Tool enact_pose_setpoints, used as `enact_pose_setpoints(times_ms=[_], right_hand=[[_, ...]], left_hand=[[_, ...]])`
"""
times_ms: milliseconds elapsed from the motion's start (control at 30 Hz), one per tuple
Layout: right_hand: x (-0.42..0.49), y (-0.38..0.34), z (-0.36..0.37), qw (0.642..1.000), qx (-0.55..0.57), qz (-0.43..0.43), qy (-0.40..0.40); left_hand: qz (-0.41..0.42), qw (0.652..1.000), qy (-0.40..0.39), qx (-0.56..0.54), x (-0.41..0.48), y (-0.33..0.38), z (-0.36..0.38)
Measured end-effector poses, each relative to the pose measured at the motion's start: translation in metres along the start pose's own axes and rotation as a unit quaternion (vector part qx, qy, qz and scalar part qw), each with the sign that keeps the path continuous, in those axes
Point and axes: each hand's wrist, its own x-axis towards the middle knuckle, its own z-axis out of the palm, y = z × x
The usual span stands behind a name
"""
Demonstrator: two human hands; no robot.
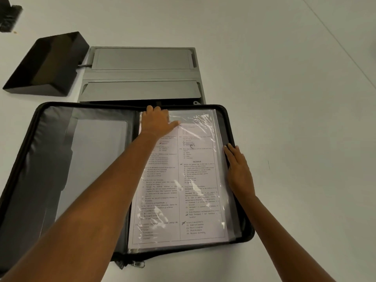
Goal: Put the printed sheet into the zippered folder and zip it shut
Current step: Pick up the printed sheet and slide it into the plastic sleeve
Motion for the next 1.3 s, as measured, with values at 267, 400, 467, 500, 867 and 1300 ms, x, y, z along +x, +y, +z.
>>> enact_pose_setpoints(times_ms=[267, 400, 467, 500, 867, 1300], right_hand=[[-0.001, -0.001, -0.002, 1.000, 0.003, -0.010, 0.003], [-0.001, -0.001, -0.002, 0.999, -0.025, -0.024, 0.007], [-0.002, -0.002, -0.003, 1.000, -0.021, -0.019, 0.005], [-0.002, -0.003, -0.003, 1.000, -0.020, -0.016, 0.004], [-0.044, -0.016, -0.011, 0.995, 0.082, 0.053, -0.016], [-0.126, -0.026, 0.005, 0.991, -0.132, -0.005, -0.017]], left_hand=[[0.010, 0.996, 0.032, -0.081, -0.019, 0.001, 0.005], [-0.039, 0.988, 0.006, -0.147, -0.058, -0.005, 0.020], [-0.057, 0.984, 0.005, -0.166, -0.084, -0.014, 0.029], [-0.059, 0.982, 0.010, -0.177, -0.098, -0.017, 0.033], [-0.076, 0.977, 0.081, -0.181, -0.215, 0.003, 0.075], [-0.035, 0.996, 0.034, -0.074, -0.269, 0.014, 0.069]])
